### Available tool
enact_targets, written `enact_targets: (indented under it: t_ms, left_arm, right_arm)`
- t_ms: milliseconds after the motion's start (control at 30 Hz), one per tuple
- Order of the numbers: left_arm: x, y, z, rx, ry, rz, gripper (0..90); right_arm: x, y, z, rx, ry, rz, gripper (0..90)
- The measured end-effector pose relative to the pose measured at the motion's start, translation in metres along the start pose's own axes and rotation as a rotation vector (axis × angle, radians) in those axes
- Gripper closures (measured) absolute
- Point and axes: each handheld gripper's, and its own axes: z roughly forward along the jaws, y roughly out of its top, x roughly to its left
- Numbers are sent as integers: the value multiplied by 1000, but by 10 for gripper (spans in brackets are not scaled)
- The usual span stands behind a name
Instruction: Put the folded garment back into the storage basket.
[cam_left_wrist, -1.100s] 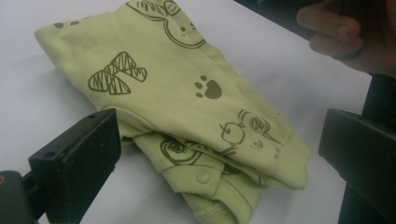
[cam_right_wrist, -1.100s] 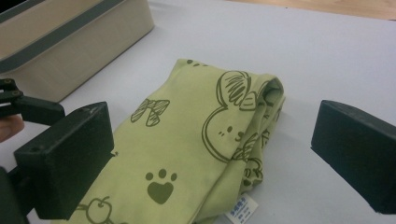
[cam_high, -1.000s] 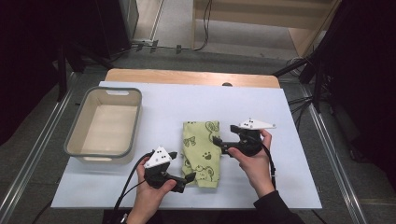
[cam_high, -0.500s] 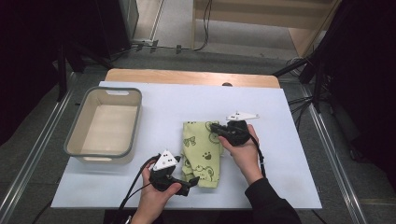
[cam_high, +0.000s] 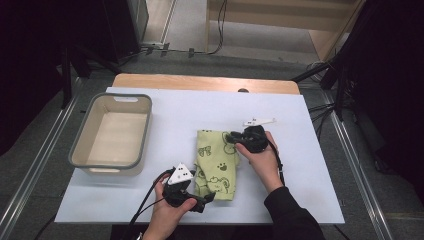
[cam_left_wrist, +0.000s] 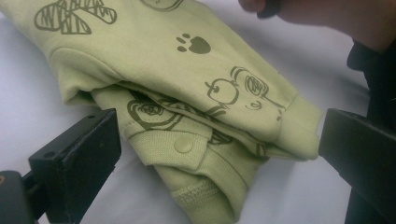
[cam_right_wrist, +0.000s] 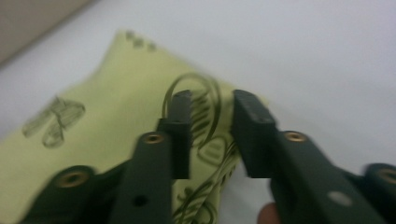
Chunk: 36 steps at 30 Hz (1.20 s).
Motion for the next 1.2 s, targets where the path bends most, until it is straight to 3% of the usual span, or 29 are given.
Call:
enact_targets:
  t_ms: [67, 133, 267, 467, 567, 667, 767, 833, 1000, 1067, 1200]
  left_arm:
    - [0, 0, 0, 0, -1, 0, 0]
    - [1, 0, 0, 2, -4, 0, 0]
    - [0, 0, -1, 0, -6, 0, 0]
    - [0, -1, -1, 3, -12, 1, 0]
    - [0, -1, 0, 6, -15, 3, 0]
    - [0, -1, 0, 7, -16, 3, 0]
    - [0, -1, 0, 6, -20, 1, 0]
    - [0, -1, 0, 6, -22, 2, 0]
    - [0, -1, 0, 6, -24, 4, 0]
    - [0, 0, 0, 2, -23, 0, 0]
    - [2, 1, -1, -5, -27, -10, 0]
  right_arm:
    - [-1, 6, -6, -37, 0, 7, 440]
    - [2, 12, -6, -28, -11, -3, 304]
    - [10, 17, 9, 13, -22, -55, 205]
    - [-2, 11, 31, 46, 4, 18, 129]
    - [-10, 5, 45, 81, -36, 26, 0]
    - [-15, 2, 50, 86, -31, 46, 0]
    - [-15, 2, 52, 87, -25, 32, 0]
    - [-14, 1, 51, 90, -3, 21, 38]
    - [-15, -1, 47, 92, 98, 29, 313]
    - [-15, -1, 46, 103, 143, 56, 411]
    - [-14, -2, 44, 122, 172, 100, 593]
